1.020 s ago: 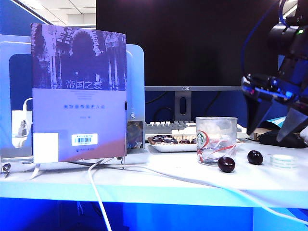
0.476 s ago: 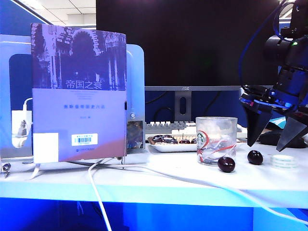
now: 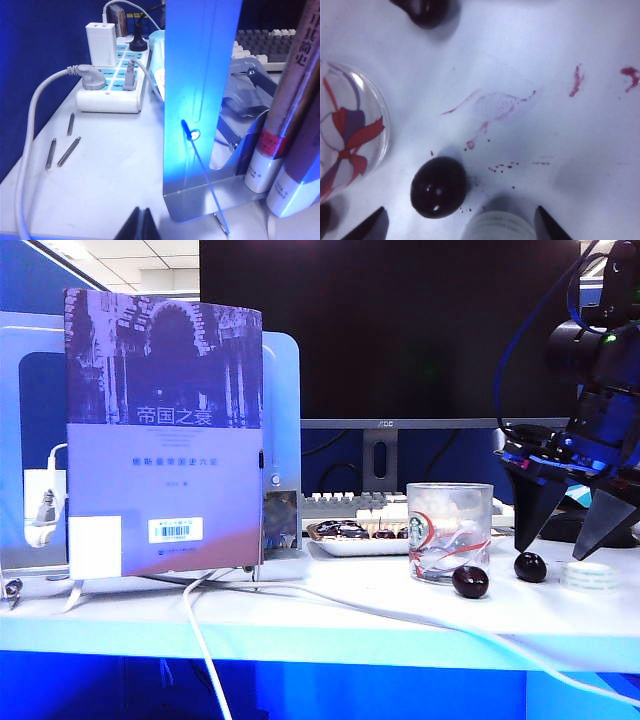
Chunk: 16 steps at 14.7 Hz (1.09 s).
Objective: Pick up the cherry on the right side of the glass and put it inside the glass.
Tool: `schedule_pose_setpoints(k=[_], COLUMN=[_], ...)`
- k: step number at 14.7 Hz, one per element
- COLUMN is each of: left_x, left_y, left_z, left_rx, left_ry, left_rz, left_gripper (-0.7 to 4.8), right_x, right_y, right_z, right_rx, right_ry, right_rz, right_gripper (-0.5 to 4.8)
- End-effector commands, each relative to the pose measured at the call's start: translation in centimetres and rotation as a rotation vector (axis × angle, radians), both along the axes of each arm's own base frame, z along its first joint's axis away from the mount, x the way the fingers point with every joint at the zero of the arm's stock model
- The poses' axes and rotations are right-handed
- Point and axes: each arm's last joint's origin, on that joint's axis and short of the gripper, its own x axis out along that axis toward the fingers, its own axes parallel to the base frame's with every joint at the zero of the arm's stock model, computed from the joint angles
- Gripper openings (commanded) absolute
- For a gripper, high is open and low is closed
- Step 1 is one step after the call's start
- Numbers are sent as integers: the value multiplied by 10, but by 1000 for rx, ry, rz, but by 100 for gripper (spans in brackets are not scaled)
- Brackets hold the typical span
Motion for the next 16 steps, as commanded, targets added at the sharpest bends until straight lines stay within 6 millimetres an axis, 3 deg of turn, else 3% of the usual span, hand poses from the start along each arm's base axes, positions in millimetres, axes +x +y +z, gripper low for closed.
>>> schedule_pose_setpoints(k=[1,10,12,16], left_x=[0,0,0,0], left_y=[0,0,0,0], left_z=[-1,-1,-1,-1], left_rx=[4,4,4,4], left_ry=[9,9,9,9], left_rz=[-4,-4,-4,-4], left_gripper=[-5,-5,-5,-5], right_x=[1,0,0,-2], right_y=[1,9,9,11], right_z=[1,1,1,0], right_rx=[24,-9,-19,-21], right_ry=[-15,-15,-15,-12], right_rz=[34,64,64,87], right_gripper=[372,354,301,301])
